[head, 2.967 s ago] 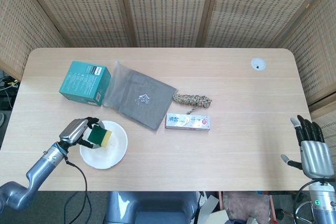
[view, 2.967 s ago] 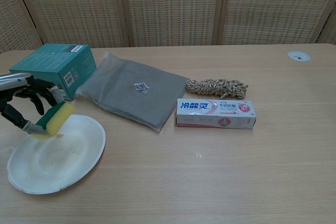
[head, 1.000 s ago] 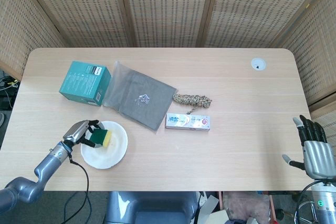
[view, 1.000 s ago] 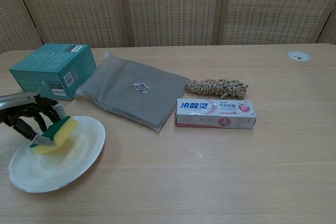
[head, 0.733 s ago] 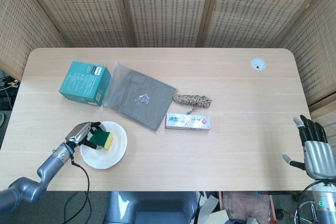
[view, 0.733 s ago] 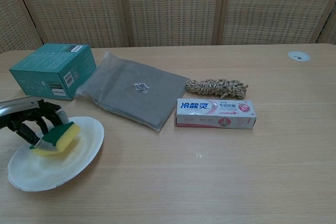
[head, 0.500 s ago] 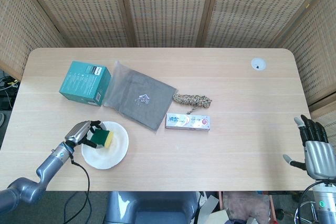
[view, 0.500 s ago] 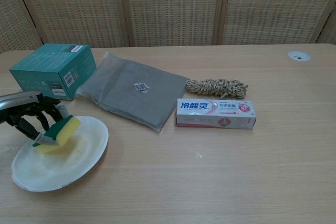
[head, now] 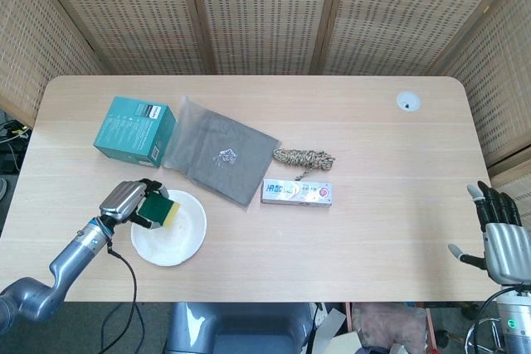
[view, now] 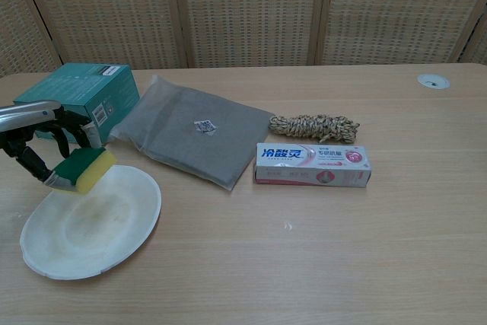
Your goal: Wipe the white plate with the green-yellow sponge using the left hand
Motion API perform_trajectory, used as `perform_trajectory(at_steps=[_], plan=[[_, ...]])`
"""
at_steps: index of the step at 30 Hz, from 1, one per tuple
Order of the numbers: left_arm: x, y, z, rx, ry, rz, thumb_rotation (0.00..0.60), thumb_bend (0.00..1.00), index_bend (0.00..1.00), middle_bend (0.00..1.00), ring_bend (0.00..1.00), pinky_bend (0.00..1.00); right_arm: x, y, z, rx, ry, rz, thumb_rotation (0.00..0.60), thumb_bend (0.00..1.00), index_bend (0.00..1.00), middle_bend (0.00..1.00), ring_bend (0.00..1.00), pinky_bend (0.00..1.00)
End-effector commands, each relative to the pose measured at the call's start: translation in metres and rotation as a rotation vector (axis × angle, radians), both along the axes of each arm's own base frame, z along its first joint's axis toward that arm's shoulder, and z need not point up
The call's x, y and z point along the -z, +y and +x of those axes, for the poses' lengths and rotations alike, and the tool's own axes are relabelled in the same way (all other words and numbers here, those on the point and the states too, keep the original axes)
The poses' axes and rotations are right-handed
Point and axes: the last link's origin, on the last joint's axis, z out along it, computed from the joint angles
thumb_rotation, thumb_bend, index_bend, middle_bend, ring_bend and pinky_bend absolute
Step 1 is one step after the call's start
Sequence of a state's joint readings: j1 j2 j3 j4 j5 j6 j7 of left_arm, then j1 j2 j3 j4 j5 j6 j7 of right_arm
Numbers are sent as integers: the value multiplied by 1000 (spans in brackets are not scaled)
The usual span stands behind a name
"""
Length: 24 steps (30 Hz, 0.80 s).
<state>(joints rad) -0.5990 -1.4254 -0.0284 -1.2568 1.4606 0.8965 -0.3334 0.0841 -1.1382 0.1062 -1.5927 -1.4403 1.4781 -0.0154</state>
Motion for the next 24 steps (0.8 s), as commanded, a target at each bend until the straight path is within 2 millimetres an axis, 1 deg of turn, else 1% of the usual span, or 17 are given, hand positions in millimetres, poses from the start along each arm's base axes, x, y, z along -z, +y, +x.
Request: perform_trajectory(at_steps=[1, 6, 7, 12, 20, 24], plan=[[16, -3, 6, 54, 96, -21, 600, 0, 558, 409, 303, 381, 0, 0, 0, 2, 0, 1, 600, 0, 0, 0, 0, 0], [36, -3, 9, 85, 184, -44, 600, 0, 558, 411, 303, 385, -1, 0, -1, 5, -2, -5, 600, 0, 0, 0, 0, 0], [43, -3, 10, 119, 234, -53, 600, 0, 558, 411, 303, 386, -2, -1, -1, 7, -4, -5, 600, 0, 0, 0, 0, 0], [53, -5, 12, 121, 273, -57, 600, 0, 558, 411, 303, 386, -2, -1, -1, 8, -7, -4, 600, 0, 0, 0, 0, 0], [62, -8, 7, 82, 283, -78, 600, 0, 558, 411, 303, 386, -3, -1, -2, 9, -14, -6, 600, 0, 0, 0, 0, 0], [57, -5, 11, 78, 255, -59, 600, 0, 558, 411, 304, 386, -4, -1, -2, 10, -16, -8, 600, 0, 0, 0, 0, 0]])
